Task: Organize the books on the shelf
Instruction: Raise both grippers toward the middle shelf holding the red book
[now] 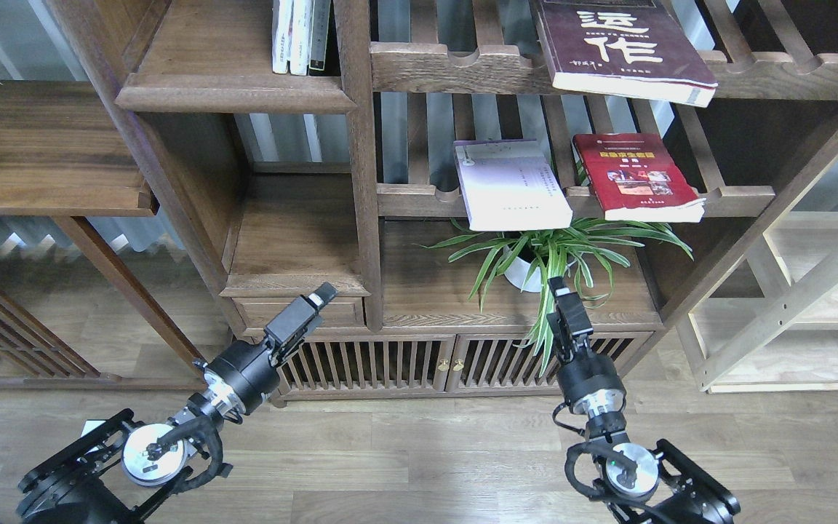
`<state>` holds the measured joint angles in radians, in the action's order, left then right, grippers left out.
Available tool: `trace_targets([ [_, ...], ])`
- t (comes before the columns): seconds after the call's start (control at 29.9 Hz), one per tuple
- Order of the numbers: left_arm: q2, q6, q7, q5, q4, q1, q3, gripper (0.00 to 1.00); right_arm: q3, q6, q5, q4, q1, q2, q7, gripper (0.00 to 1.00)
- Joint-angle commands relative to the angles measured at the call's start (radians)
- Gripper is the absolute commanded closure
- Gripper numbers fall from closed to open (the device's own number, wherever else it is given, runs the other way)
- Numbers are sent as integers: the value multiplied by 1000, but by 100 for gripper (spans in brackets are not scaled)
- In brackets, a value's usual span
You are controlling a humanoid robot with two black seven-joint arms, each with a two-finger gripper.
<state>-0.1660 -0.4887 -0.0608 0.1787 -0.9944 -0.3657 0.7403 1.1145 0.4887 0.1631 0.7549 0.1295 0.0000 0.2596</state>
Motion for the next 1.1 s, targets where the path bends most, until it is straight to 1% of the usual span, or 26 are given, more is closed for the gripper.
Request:
trace_targets([
  [0.0, -6, 0, -1, -48, -3, -3, 7, 1, 7, 0, 1, -6, 10, 0, 1, 0],
  [0.13, 25, 0, 1, -47, -13, 2, 46, 1, -4, 0, 1, -11, 2, 0, 3, 0],
  [0.27, 115, 0, 1, -45, -90, 25, 145, 1, 10, 0, 3, 6, 5, 0, 3, 0],
  [0.3, 124, 0, 1, -44, -119, 39, 157, 1, 16, 0, 3, 15, 7, 0, 3, 0],
  [0.4, 135, 0, 1, -44, -290, 140, 186, 1, 42, 0, 3, 56, 2, 0, 4, 0],
  [0.47, 143, 0, 1, -42, -364, 192, 197, 1, 53, 0, 4, 67, 2, 0, 4, 0],
  [0.53, 144, 2, 1, -41, -404, 220, 209, 1, 57, 0, 6, 72, 1, 0, 4, 0],
  [0.67, 140, 24, -1, -41, -421, 241, 244, 1, 59, 0, 7, 99, 2, 0, 6, 0],
  [0.9, 144, 111, -1, -24, -449, 289, 255, 1, 79, 0, 7, 104, 1, 0, 6, 0],
  [1.0, 151, 130, 1, -12, -423, 281, 257, 1, 85, 0, 7, 104, 1, 0, 6, 0],
  [1.07, 152, 121, -1, -12, -380, 268, 254, 1, 85, 0, 7, 103, 1, 0, 6, 0],
])
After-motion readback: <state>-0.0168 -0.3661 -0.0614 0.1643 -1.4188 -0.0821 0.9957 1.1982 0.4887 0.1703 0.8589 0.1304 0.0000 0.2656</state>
